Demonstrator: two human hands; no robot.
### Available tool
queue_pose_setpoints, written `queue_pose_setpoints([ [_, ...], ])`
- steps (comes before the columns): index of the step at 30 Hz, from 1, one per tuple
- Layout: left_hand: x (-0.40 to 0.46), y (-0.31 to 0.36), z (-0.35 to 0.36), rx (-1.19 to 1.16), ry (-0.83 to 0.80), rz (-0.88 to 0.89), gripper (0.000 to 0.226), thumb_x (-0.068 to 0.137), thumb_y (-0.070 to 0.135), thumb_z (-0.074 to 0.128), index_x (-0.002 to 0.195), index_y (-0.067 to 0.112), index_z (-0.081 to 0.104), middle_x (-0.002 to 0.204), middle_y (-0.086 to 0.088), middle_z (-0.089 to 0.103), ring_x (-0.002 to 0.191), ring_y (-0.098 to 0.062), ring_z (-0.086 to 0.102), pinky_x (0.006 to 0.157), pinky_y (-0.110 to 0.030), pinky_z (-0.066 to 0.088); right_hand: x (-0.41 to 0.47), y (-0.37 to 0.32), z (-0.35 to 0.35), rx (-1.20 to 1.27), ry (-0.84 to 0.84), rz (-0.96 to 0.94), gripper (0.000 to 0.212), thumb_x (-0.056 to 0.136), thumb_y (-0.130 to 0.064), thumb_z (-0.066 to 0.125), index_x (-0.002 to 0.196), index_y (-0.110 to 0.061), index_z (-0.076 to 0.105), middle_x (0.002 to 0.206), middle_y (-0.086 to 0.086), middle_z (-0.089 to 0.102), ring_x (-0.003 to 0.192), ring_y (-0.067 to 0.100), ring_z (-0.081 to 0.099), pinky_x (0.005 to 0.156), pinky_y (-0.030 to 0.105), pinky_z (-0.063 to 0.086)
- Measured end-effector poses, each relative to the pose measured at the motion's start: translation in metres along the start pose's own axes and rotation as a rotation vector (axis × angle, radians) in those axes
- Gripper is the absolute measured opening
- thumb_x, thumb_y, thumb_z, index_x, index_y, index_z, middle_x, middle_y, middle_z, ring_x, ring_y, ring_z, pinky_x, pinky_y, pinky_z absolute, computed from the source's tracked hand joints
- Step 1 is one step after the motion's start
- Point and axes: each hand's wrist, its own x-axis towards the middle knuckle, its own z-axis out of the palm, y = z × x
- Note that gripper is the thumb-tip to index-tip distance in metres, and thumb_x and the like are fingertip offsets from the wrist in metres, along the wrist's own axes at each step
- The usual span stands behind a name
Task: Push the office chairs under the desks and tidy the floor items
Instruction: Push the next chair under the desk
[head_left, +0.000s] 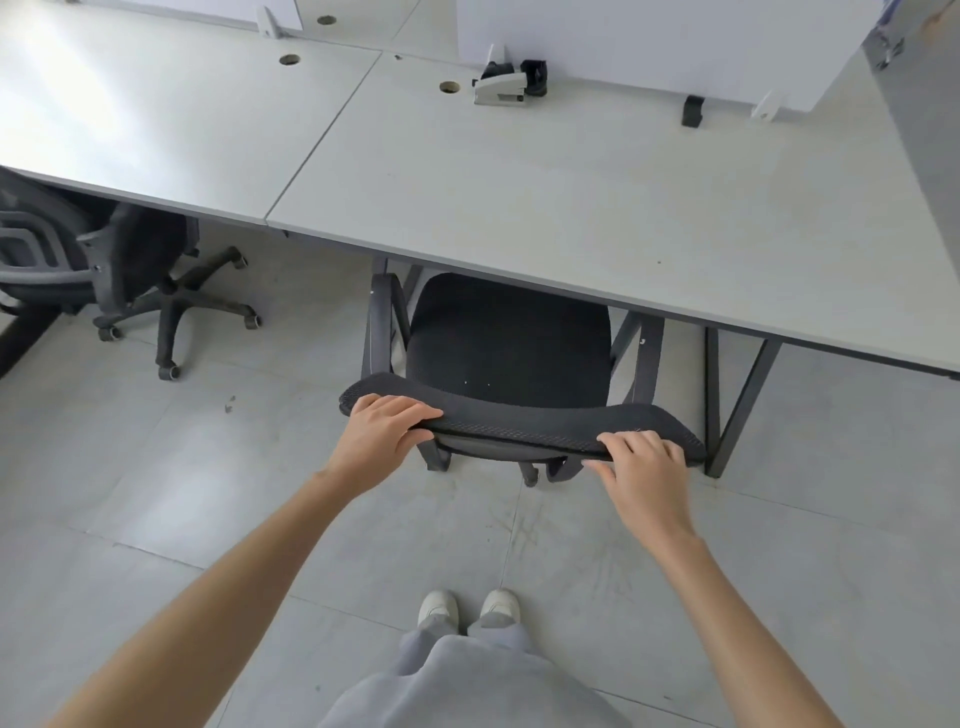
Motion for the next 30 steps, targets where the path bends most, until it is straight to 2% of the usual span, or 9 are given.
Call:
queue_pose_setpoints([
  [7,-0.011,-0.010,-0.010,0.021,-0.008,0.136,0.053,0.095,0.050,0.020,0.105,0.023,0.065,0.101,0.009,0.070,0.096,-0.016,0.064,0.085,-0.025,0.028,-0.035,-0.013,0.002,0.087,0.021,0.023,0.031,0.066,-0.036,0.080,0.084,-0.013,0.070,0.077,0.001,0.068,0.073,0.026,0.063,0.063,0.035,0.051],
  [9,-0.008,-0.006,-0.008,0.034,-0.006,0.153,0.048,0.095,0.048,0.025,0.105,0.023,0.065,0.100,0.008,0.070,0.095,-0.016,0.064,0.085,-0.026,0.030,-0.040,-0.006,0.002,0.105,0.059,0.030,0.031,0.072,-0.041,0.069,0.087,-0.013,0.070,0.082,0.001,0.069,0.077,0.026,0.063,0.062,0.034,0.051],
  [12,-0.008,0.003,-0.001,0.040,0.014,0.139,0.033,0.091,0.038,0.038,0.105,0.024,0.065,0.099,0.008,0.070,0.096,-0.016,0.064,0.084,-0.027,0.031,-0.039,0.011,-0.001,0.133,0.069,0.016,0.044,0.079,-0.046,0.046,0.093,-0.012,0.071,0.090,0.002,0.070,0.084,0.026,0.064,0.068,0.034,0.052],
  [15,-0.005,0.010,0.002,0.022,0.043,0.129,0.033,0.089,0.035,0.039,0.104,0.023,0.066,0.097,0.007,0.070,0.094,-0.017,0.065,0.083,-0.026,0.029,-0.036,0.031,-0.005,0.139,0.053,0.025,0.051,0.079,-0.048,0.040,0.096,-0.011,0.070,0.095,0.002,0.071,0.090,0.025,0.066,0.077,0.033,0.049],
  [18,-0.001,0.012,-0.002,-0.001,0.049,0.121,0.032,0.089,0.033,0.042,0.104,0.021,0.067,0.098,0.003,0.071,0.095,-0.021,0.065,0.086,-0.032,0.035,-0.034,0.037,-0.009,0.120,0.052,0.045,0.050,0.078,-0.048,0.040,0.094,-0.012,0.070,0.093,0.001,0.073,0.088,0.024,0.067,0.077,0.037,0.049],
  [20,-0.002,0.008,-0.004,-0.012,0.011,0.104,0.029,0.090,0.028,0.046,0.108,0.019,0.066,0.106,0.001,0.069,0.103,-0.023,0.062,0.092,-0.037,0.035,-0.036,0.030,-0.009,0.104,0.038,0.047,0.044,0.076,-0.045,0.048,0.089,-0.010,0.071,0.085,0.002,0.074,0.081,0.025,0.068,0.071,0.038,0.051],
  [23,-0.007,-0.007,-0.012,-0.038,-0.119,0.069,0.027,0.092,0.025,0.051,0.117,0.022,0.061,0.121,0.003,0.063,0.116,-0.020,0.053,0.101,-0.036,0.028,-0.047,0.010,-0.005,0.033,-0.007,0.022,0.033,0.067,-0.037,0.061,0.081,-0.009,0.072,0.075,0.000,0.073,0.071,0.024,0.068,0.062,0.035,0.051],
  [26,-0.011,-0.012,-0.020,-0.072,-0.179,0.045,0.028,0.092,0.023,0.053,0.118,0.024,0.061,0.124,0.003,0.061,0.118,-0.017,0.052,0.104,-0.033,0.026,-0.062,-0.005,-0.003,0.019,0.007,0.027,0.030,0.065,-0.036,0.066,0.078,-0.010,0.072,0.071,0.000,0.072,0.067,0.022,0.068,0.057,0.033,0.050],
  [30,-0.016,-0.008,-0.018,-0.065,-0.122,0.119,0.025,0.090,0.021,0.055,0.114,0.022,0.064,0.118,0.004,0.065,0.113,-0.016,0.056,0.100,-0.030,0.028,-0.087,-0.009,-0.005,0.026,0.031,0.022,0.043,0.077,-0.044,0.045,0.079,-0.010,0.071,0.070,-0.001,0.071,0.066,0.020,0.067,0.054,0.032,0.049],
])
